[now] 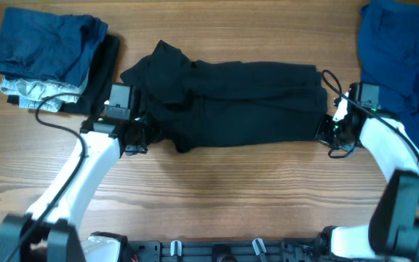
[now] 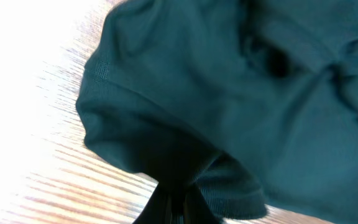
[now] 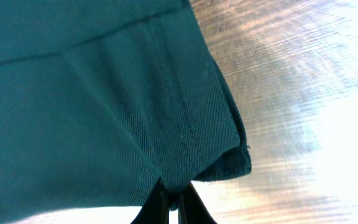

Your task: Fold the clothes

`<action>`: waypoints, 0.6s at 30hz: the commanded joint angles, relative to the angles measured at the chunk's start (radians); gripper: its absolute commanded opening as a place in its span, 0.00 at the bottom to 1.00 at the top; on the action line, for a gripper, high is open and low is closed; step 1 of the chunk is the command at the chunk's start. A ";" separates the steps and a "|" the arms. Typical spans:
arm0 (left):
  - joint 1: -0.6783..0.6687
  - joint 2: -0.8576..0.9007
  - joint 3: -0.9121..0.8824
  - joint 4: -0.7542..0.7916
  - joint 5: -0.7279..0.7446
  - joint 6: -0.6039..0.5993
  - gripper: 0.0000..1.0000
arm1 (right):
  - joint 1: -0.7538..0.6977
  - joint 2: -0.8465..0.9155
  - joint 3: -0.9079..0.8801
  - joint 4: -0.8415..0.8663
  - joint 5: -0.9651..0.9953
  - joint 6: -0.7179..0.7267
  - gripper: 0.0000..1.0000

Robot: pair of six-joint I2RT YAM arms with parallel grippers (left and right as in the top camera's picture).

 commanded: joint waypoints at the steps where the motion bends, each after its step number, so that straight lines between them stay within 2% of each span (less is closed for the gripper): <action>1: 0.006 -0.096 0.040 -0.059 -0.058 0.020 0.04 | -0.002 -0.142 -0.009 -0.075 -0.016 0.018 0.04; 7: 0.006 -0.159 0.040 -0.171 -0.073 0.020 0.04 | -0.002 -0.237 -0.009 -0.215 -0.012 0.018 0.04; 10: 0.005 -0.179 0.040 -0.180 -0.073 0.020 0.04 | -0.002 -0.238 -0.009 -0.222 -0.008 0.014 0.04; 18: 0.005 -0.150 0.040 0.090 -0.126 0.020 0.04 | -0.002 -0.219 -0.009 -0.107 -0.009 0.014 0.04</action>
